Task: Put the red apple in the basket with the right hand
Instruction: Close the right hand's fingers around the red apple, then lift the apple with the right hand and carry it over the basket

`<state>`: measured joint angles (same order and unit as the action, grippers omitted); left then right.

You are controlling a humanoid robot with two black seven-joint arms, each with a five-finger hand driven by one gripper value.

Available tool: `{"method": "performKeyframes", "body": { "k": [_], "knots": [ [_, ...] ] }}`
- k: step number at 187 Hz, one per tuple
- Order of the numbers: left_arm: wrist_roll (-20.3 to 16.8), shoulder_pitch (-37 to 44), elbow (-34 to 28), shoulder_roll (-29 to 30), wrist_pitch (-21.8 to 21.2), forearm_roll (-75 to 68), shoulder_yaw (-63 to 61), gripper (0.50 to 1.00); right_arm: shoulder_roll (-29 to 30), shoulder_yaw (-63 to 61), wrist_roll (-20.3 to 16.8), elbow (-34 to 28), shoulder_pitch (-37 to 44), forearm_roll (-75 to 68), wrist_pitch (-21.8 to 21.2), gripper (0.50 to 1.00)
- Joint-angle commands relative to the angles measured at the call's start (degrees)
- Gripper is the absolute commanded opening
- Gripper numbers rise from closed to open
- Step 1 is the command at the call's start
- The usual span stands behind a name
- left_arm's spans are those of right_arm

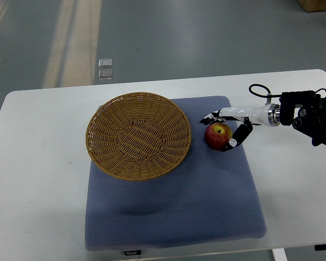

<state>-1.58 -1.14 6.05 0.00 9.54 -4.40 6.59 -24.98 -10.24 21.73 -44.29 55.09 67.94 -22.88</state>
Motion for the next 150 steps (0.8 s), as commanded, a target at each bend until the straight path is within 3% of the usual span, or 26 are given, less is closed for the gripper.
{"method": "performKeyframes", "body": {
  "k": [1,10,11,45,150],
  "knots": [
    [0.0,0.0,-0.07,0.0,0.04,0.0,0.0,1.0,0.02,0.05,0.15,-0.01,0.1,0.0,-0.06,0.836],
    [0.0,0.0,-0.07,0.0,0.04,0.0,0.0,1.0,0.02,0.05,0.15,-0.01,0.1,0.0,-0.06,0.836],
    [0.0,-0.09,0.02,0.0,0.04,0.0,0.0,1.0,-0.07,0.05,0.24,-0.01,0.1,0.0,-0.06,0.811],
    [0.0,-0.17,-0.07,0.0,-0.05,0.0,0.0,1.0,-0.24,-0.04,0.42,0.08,0.54,0.0,0.03,0.695],
    [0.0,-0.18,0.11,0.0,0.04,0.0,-0.09,1.0,0.63,-1.1,0.07,0.17,12.85,-1.05,-0.14,0.68]
  ]
}}
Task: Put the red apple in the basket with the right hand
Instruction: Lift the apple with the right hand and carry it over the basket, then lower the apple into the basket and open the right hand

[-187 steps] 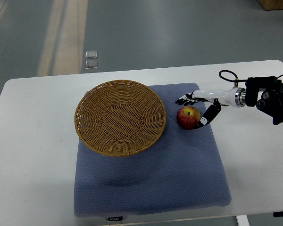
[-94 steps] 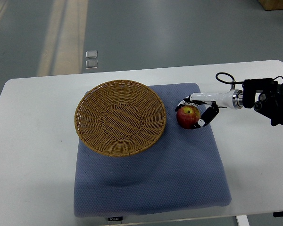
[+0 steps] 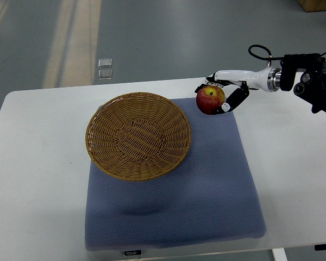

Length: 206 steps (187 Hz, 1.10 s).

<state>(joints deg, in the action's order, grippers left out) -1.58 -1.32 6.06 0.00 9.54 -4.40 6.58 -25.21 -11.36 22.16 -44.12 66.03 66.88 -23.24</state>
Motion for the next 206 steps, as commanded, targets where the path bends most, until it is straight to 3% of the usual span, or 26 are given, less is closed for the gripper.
{"method": "performKeyframes", "body": {
  "k": [1,36,45,63,120,179,180,196,206],
  "knots": [
    [0.0,0.0,0.09,0.0,0.04,0.0,-0.07,1.0,1.22,0.03,-0.36,0.0,1.99,0.0,0.21,0.68],
    [0.0,0.0,0.09,0.0,0.04,0.0,-0.07,1.0,6.14,0.38,-0.54,1.23,3.75,0.09,0.65,0.682],
    [0.0,0.0,0.09,0.0,0.04,0.0,-0.07,1.0,10.53,0.9,-0.63,3.6,4.37,0.09,1.88,0.684],
    [0.0,0.0,0.18,0.0,0.04,0.0,-0.07,1.0,12.21,0.99,-0.63,4.57,4.81,0.09,1.97,0.686],
    [0.0,0.0,0.09,0.0,0.04,0.0,0.1,1.0,25.04,4.68,-0.63,12.12,6.39,0.88,2.14,0.707],
    [0.0,0.09,0.09,0.0,0.04,0.0,0.1,1.0,25.21,8.81,-0.63,13.53,5.86,0.97,2.41,0.76],
    [0.0,0.0,0.09,0.0,0.04,0.0,0.1,1.0,25.21,9.08,-0.63,13.53,5.78,0.97,2.67,0.784],
    [0.0,0.0,0.18,0.0,0.04,0.0,0.01,1.0,25.21,9.78,-0.63,13.53,5.6,0.97,2.76,0.827],
    [0.0,0.0,0.18,0.0,0.04,0.0,0.01,1.0,25.21,9.78,-0.63,13.53,5.6,0.97,2.76,0.827]
  ]
}}
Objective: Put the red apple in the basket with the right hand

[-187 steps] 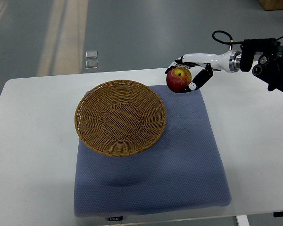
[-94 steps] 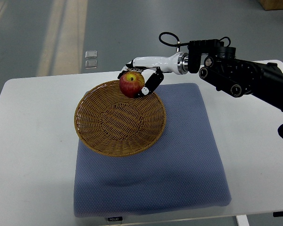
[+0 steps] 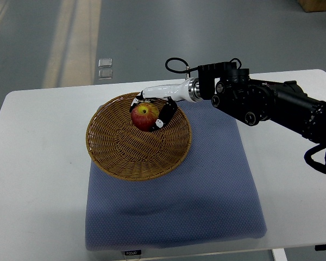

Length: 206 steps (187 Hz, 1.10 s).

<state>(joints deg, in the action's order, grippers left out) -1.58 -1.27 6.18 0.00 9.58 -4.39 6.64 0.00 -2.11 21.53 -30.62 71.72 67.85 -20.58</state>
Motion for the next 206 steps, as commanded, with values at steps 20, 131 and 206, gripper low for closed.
{"method": "performKeyframes", "body": {
  "k": [20,131,206],
  "knots": [
    [0.0,-0.05,0.15,0.0,0.0,0.0,-0.05,1.0,0.0,1.32,0.0,0.03,-0.01,-0.09,0.63,0.903],
    [0.0,0.04,-0.02,0.0,0.0,0.0,-0.13,1.0,-5.71,-13.09,-1.84,1.88,-6.24,-20.38,5.63,0.905],
    [0.0,-0.05,-0.02,0.0,-0.09,0.0,-0.13,1.0,-11.08,-16.7,-6.68,2.23,-14.95,-55.46,21.98,0.905]
  ]
}}
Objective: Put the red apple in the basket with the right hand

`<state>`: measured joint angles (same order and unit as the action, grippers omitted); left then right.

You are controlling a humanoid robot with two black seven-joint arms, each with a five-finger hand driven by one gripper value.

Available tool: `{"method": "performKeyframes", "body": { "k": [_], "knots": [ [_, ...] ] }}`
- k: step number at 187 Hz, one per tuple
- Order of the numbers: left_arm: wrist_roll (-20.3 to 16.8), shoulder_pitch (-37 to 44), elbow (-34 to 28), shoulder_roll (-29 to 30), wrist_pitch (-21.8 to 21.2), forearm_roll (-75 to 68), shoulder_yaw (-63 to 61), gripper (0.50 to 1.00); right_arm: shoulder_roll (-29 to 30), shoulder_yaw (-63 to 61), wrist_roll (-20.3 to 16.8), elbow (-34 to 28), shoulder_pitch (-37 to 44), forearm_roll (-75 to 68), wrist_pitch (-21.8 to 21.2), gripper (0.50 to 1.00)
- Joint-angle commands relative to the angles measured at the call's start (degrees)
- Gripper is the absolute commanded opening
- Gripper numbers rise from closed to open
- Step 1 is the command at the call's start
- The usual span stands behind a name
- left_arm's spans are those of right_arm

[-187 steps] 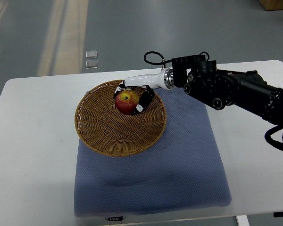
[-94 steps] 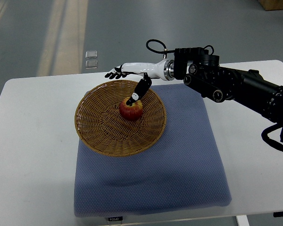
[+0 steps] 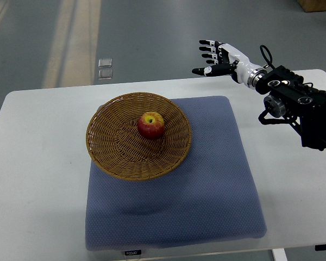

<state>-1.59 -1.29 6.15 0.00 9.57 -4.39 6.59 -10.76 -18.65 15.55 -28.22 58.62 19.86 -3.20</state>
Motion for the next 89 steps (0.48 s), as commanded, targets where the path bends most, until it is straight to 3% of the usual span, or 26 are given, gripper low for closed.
{"method": "performKeyframes", "body": {
  "k": [1,36,89],
  "knots": [
    [0.0,-0.03,0.01,0.0,0.01,0.0,-0.09,1.0,-0.31,-0.07,-0.69,-0.17,-1.93,-8.17,4.87,0.905],
    [0.0,0.06,0.01,0.0,0.01,0.0,-0.08,1.0,-1.02,-0.16,-1.66,-0.26,-3.87,-19.33,5.22,0.913],
    [0.0,-0.03,-0.08,0.0,0.01,0.0,0.18,1.0,-0.84,-1.65,-1.13,-0.34,-4.74,-19.77,4.78,0.926]
  ]
}}
